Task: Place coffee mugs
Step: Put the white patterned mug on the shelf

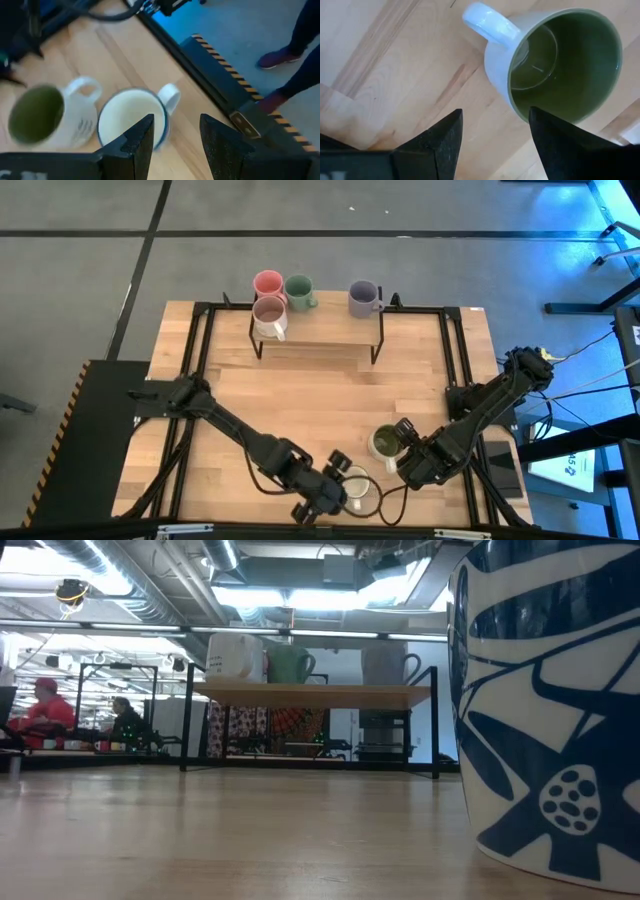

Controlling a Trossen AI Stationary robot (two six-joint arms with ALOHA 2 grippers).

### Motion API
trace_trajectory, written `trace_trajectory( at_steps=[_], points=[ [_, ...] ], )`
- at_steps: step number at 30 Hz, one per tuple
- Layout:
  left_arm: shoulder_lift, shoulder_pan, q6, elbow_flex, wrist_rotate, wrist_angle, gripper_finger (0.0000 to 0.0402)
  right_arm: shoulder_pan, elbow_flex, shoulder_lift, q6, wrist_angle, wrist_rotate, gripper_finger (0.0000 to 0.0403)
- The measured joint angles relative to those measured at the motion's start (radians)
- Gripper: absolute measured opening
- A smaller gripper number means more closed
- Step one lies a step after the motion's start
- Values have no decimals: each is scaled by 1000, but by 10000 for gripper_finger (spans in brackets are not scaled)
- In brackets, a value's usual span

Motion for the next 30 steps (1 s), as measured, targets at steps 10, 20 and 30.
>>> trace_trajectory(
  at_steps=[10,20,30],
  points=[
    [78,63,105,0,38,28,153,1,0,0,25,5,-26,218],
    [90,100,132,-1,207,20,153,0,0,0,27,3,-26,218],
    [151,124,179,-16,190,47,151,0,0,-1,28,5,-26,218]
  ],
)
